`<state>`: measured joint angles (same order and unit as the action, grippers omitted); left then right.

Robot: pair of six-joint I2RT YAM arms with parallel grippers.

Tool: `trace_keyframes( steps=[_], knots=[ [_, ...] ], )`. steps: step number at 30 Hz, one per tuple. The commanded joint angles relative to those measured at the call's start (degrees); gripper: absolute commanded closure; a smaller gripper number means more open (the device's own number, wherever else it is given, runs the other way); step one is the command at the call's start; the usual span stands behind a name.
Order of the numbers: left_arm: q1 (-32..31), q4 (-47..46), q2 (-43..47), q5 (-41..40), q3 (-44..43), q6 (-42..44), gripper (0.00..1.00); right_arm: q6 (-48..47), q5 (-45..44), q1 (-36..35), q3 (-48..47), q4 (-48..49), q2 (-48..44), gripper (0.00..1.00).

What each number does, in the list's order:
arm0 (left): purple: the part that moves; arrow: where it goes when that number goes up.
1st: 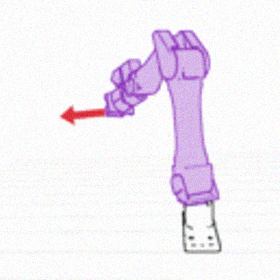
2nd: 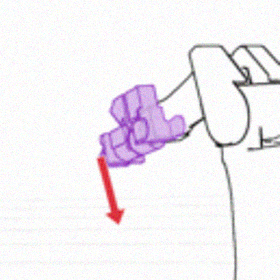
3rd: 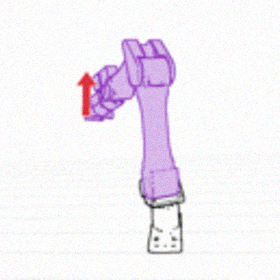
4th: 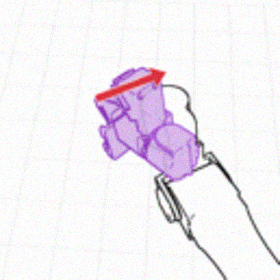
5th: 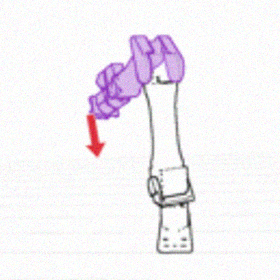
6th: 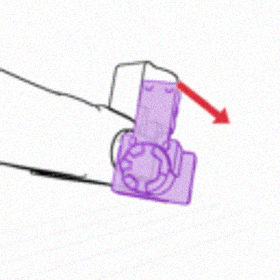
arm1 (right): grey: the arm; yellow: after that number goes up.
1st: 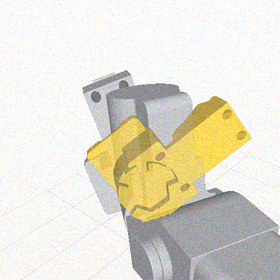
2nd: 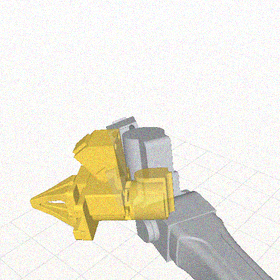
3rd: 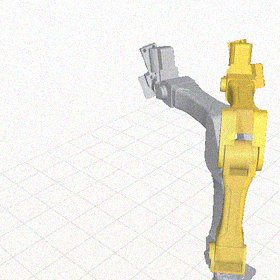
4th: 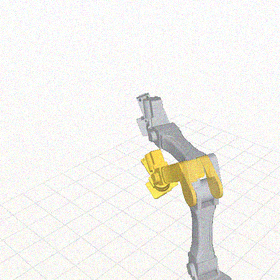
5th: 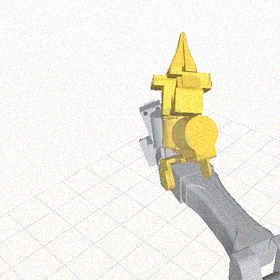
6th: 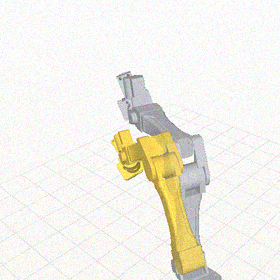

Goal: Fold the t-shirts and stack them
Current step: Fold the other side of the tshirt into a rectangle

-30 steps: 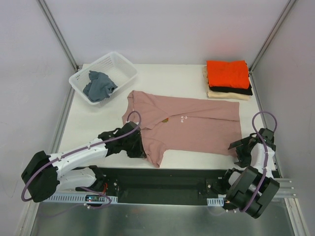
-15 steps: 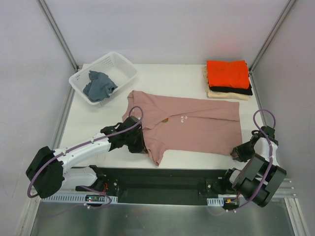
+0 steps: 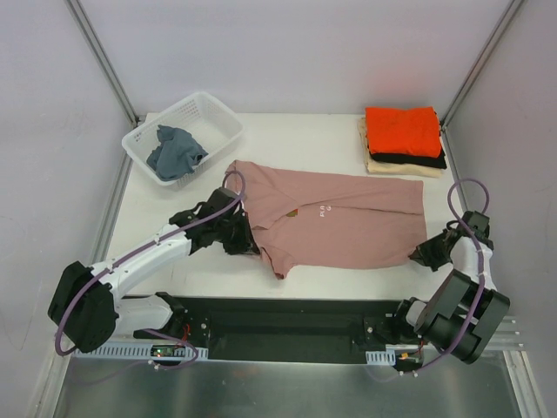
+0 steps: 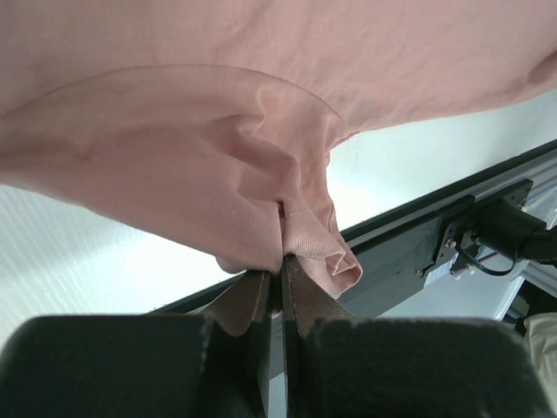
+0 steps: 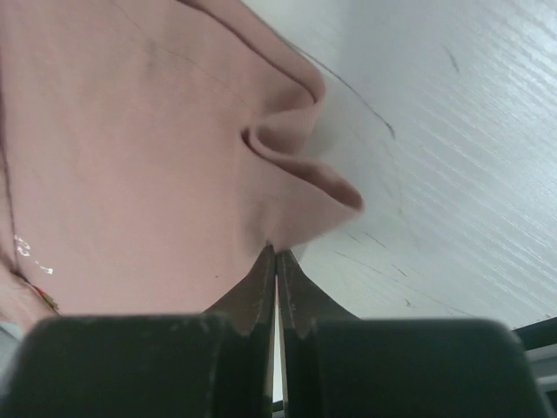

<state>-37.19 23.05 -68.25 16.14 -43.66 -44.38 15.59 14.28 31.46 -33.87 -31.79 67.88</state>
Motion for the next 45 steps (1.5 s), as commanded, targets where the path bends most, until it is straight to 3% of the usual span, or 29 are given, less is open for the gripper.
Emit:
trace_keyframes(
  steps=[1,8,20,45],
  knots=[
    [1.15,0.07,-0.39,1.79,-3.62,3.33,1.00,-0.39,0.75,-0.61,-3.75,-1.17,-2.13,0.99],
    [3.17,0.07,-2.33,2.05,-7.93,5.79,1.00,-1.35,0.74,-1.49,-7.79,-3.45,-1.87,0.99],
    [7.92,0.07,-7.07,-2.96,-17.24,8.70,1.00,-1.36,3.04,-5.44,-15.87,-3.54,7.00,0.99],
    [17.50,0.24,-28.95,-2.08,-35.17,13.18,1.00,3.21,-2.95,-10.01,-32.31,-3.36,21.94,0.99]
  ],
)
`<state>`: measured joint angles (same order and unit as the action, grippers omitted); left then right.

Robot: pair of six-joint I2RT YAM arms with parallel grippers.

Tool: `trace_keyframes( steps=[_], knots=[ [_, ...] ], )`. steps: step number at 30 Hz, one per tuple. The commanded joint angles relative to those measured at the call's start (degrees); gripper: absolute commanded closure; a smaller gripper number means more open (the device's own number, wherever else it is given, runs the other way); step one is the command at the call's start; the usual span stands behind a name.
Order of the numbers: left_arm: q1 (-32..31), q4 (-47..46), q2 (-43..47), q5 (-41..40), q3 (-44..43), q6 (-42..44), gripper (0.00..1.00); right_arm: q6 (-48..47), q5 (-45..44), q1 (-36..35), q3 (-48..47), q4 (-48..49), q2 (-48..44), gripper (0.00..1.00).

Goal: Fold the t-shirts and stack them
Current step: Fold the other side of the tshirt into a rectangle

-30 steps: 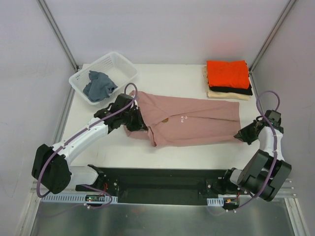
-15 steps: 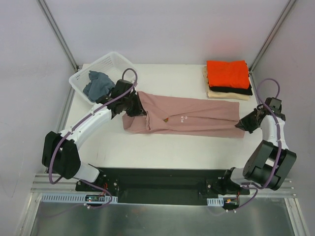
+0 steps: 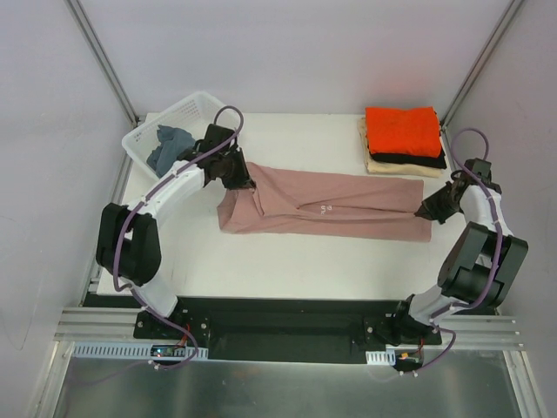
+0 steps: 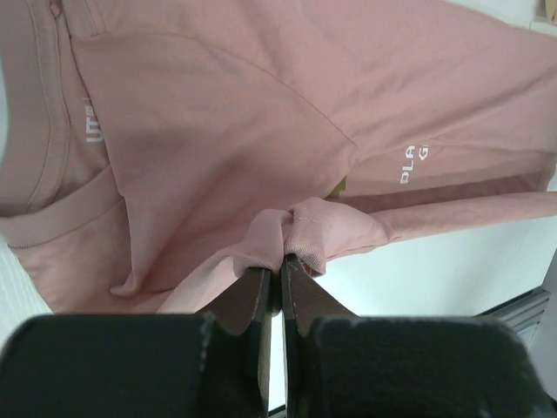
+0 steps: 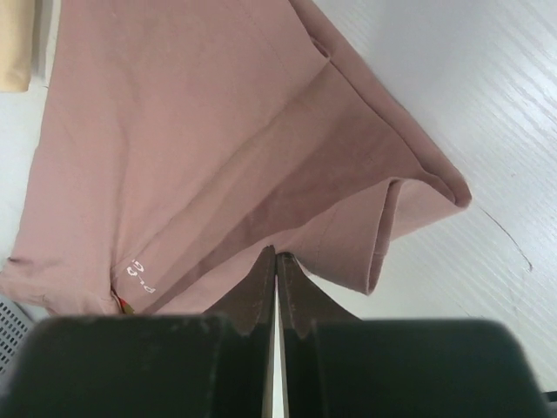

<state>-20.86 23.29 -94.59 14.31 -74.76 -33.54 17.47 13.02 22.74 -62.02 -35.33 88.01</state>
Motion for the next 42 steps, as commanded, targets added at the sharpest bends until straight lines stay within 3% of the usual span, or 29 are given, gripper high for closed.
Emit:
trace_keyframes(
  steps=[1,8,10,13,14,16,19,20,24,30,31,35,42],
  knots=[
    [1.26,0.00,-4.27,-0.16,-5.21,2.60,1.00,1.51,-1.42,-1.47,-5.21,0.35,3.30,0.99],
    [2.49,0.44,-15.26,-3.49,-13.82,4.89,1.00,3.35,-3.87,-2.53,-10.56,0.97,10.77,0.98],
    [3.11,0.88,-18.86,-3.67,-17.32,5.06,1.00,3.36,-5.71,-2.88,-12.24,1.05,13.32,0.93],
    [3.28,2.20,-22.12,-2.79,-21.29,5.85,0.64,2.74,-6.95,-3.32,-16.46,-1.48,16.67,0.75],
    [3.28,2.55,-22.31,-2.88,-21.82,6.29,0.36,2.04,-6.86,-3.58,-17.86,-1.93,17.11,0.68],
    [3.28,3.08,-21.61,-3.84,-21.83,6.47,0.13,0.55,-7.65,-4.54,-18.40,-2.55,16.41,0.31],
    [3.28,3.34,-18.37,-3.32,-19.91,7.00,0.03,-2.61,-11.15,-6.65,-18.66,-4.91,13.43,0.03],
    [3.28,3.34,-17.05,-2.71,-19.03,6.82,0.01,-3.14,-12.21,-7.18,-18.49,-5.62,12.37,0.03],
    [2.67,3.25,-11.95,1.77,-12.97,4.98,0.01,-5.60,-14.69,-10.69,-13.84,-5.72,4.57,0.03],
    [-1.19,1.23,-8.86,4.51,-5.49,1.90,0.01,-6.93,-10.74,-13.07,-4.61,-3.60,-2.13,0.03],
    [-1.98,1.15,-9.64,4.33,-5.57,1.46,0.03,-7.54,-9.77,-13.16,-4.08,-3.60,-2.40,0.03],
    [-2.34,0.97,-12.72,3.45,-7.06,0.49,0.26,-7.89,-10.11,-13.25,-1.79,-4.74,-4.15,0.03],
    [-2.52,0.97,-16.68,4.85,-6.80,0.14,0.41,-8.60,-11.43,-13.25,-1.79,-6.50,-6.18,0.03]
  ],
)
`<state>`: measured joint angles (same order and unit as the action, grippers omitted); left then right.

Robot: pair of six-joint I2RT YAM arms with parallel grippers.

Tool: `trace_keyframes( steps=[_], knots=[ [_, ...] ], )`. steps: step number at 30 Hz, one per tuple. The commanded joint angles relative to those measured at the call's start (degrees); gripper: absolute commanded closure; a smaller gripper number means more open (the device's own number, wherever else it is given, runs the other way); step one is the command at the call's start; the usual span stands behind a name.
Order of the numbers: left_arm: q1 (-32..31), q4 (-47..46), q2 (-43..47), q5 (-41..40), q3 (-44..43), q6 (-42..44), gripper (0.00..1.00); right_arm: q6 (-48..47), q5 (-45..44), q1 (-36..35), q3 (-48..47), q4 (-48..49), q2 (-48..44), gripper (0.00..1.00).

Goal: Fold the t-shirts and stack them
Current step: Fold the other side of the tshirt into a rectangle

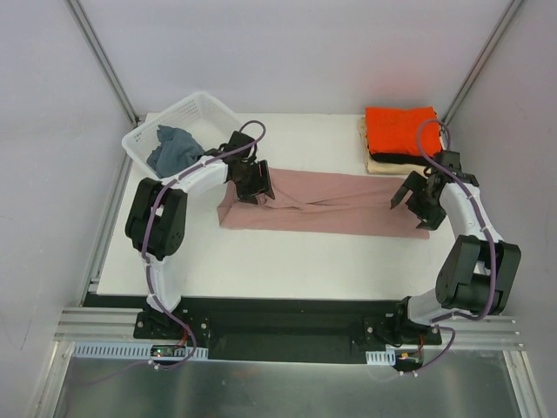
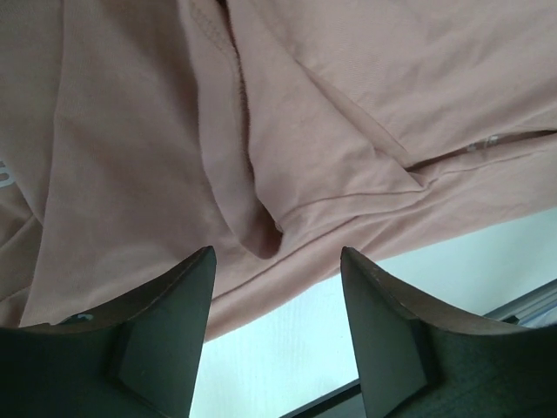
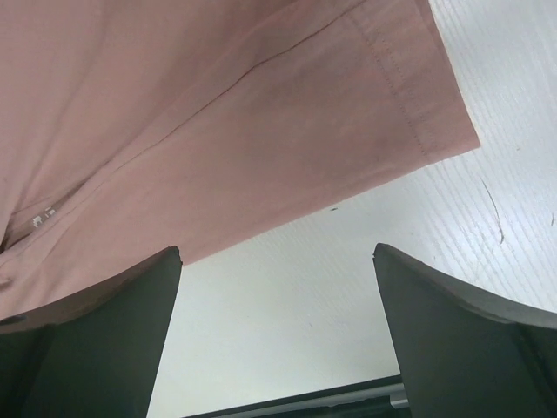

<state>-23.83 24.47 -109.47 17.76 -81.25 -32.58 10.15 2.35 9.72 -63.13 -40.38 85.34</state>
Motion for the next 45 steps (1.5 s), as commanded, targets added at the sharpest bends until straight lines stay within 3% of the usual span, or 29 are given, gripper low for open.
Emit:
trace_keyframes(
  steps=[1,5,6,12,16,23,29,33,37,38,41,45],
  knots=[
    [0.37,-0.21,-2.15,1.40,-0.22,-0.91,0.42,-1.36,-1.03,-0.22,-0.67,-1.54,-3.43,0.03],
    [0.02,-0.21,-3.82,1.40,-1.27,-1.00,0.54,-1.45,-1.29,-0.22,-1.03,-1.72,-3.25,0.03],
    [-0.07,-0.21,-4.60,1.58,-1.97,-0.91,0.64,-1.63,-1.29,-0.22,-1.11,-1.54,-3.25,0.03],
    [-0.25,-0.21,-7.68,1.84,-4.96,-0.82,0.72,-1.72,-1.91,-0.14,-1.03,-1.63,-2.81,0.03],
    [-0.25,-0.21,-7.69,2.63,-5.84,-0.91,0.98,-1.89,-1.82,-0.22,-1.11,-1.72,-2.63,0.03],
    [-0.25,-0.21,-6.72,4.39,-8.83,-2.40,1.00,-1.54,-2.00,-0.14,-1.38,-2.16,-2.02,0.04],
    [-0.33,-0.21,-11.98,5.35,-15.77,-4.69,1.00,-1.63,-3.84,-0.14,-2.34,-2.95,-1.67,0.03],
    [-0.33,-0.21,-17.07,7.28,-23.40,-5.39,0.94,-1.54,-4.37,0.04,-3.05,-3.13,-1.32,0.03],
    [-0.51,-0.21,-22.53,10.19,-30.79,-5.92,0.80,-1.80,-4.55,1.35,-3.66,-3.21,-1.32,0.03],
    [-0.51,-0.12,-24.37,10.36,-33.42,-6.09,0.75,-1.80,-4.55,1.53,-3.66,-3.39,-1.40,0.03],
    [-0.51,-0.21,-26.14,11.33,-37.21,-6.36,0.45,-2.07,-4.55,1.97,-3.75,-3.21,-1.58,0.03],
    [-0.51,-0.12,-24.22,10.72,-38.63,-4.96,0.17,-2.68,-3.15,1.97,-3.40,-2.16,-1.93,0.03]
  ],
)
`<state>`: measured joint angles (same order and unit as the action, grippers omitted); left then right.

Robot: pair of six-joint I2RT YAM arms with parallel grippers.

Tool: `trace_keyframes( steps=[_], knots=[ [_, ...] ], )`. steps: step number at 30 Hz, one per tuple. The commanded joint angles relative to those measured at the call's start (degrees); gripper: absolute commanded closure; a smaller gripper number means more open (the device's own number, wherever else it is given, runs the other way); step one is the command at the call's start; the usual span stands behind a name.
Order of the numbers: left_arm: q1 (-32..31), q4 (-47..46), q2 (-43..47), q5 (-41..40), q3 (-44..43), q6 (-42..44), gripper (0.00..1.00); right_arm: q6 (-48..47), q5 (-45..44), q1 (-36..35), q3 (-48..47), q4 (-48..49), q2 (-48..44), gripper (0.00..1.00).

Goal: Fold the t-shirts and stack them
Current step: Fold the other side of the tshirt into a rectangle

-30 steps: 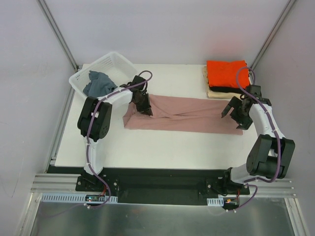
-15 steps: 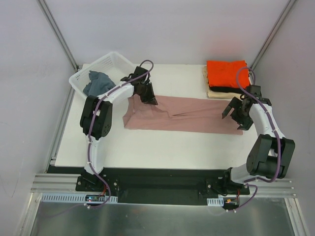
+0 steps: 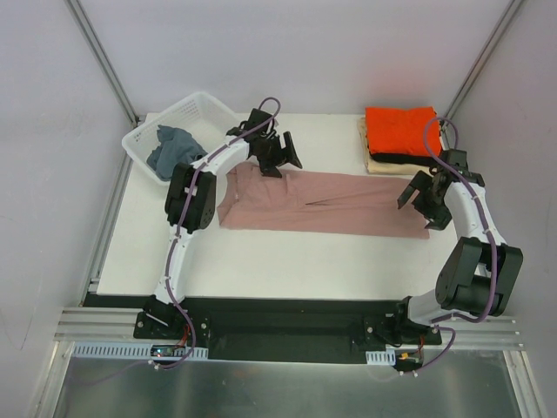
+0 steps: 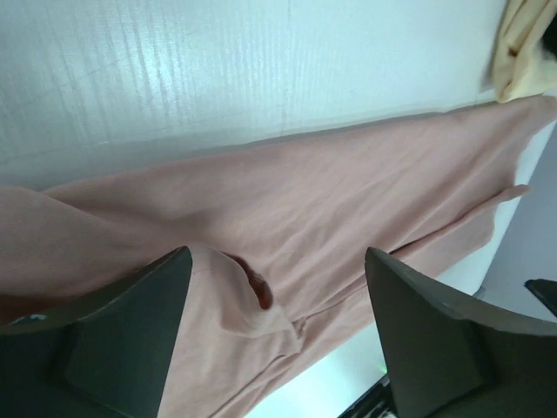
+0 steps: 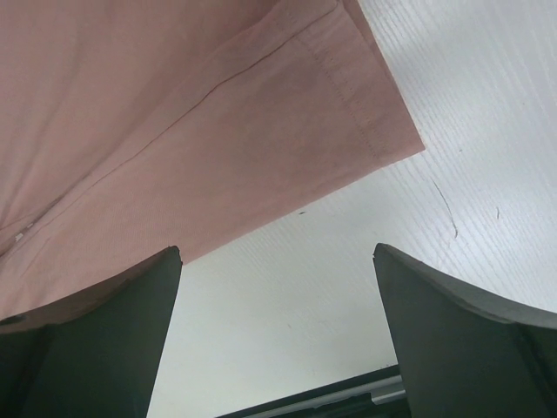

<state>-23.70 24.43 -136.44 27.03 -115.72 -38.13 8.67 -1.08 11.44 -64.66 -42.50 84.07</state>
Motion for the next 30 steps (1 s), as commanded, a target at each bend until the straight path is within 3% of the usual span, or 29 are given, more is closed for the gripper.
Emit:
trace_keyframes(
  steps=[1,4,7,11,17,22,30],
  knots=[
    [-0.64,-0.17,3.46,0.41,-4.16,0.95,0.13,-1.37,0.64,0.25,-1.78,0.57,-0.66,0.03],
    [-0.64,-0.17,5.83,0.39,-4.34,1.74,0.01,-1.37,2.84,0.16,-0.82,2.50,-0.66,0.03],
    [-0.64,-0.17,8.03,1.89,-3.20,1.92,0.00,-1.55,2.66,-0.10,-0.03,2.69,-0.40,0.03],
    [-0.90,-0.26,12.59,0.31,5.04,0.87,0.01,-1.64,1.97,-0.37,1.38,3.21,-1.01,0.03],
    [-4.85,-0.17,11.64,1.01,7.09,0.16,0.01,-0.93,2.57,-0.37,1.91,4.88,-0.14,0.03],
    [-5.48,-0.26,6.64,0.49,2.70,-1.07,0.01,-1.02,2.05,-0.37,2.17,4.62,-0.22,0.03],
    [-5.56,-1.75,-8.56,2.94,-14.34,0.69,0.01,-1.28,1.43,-0.37,2.53,4.27,-0.84,0.03]
  ],
)
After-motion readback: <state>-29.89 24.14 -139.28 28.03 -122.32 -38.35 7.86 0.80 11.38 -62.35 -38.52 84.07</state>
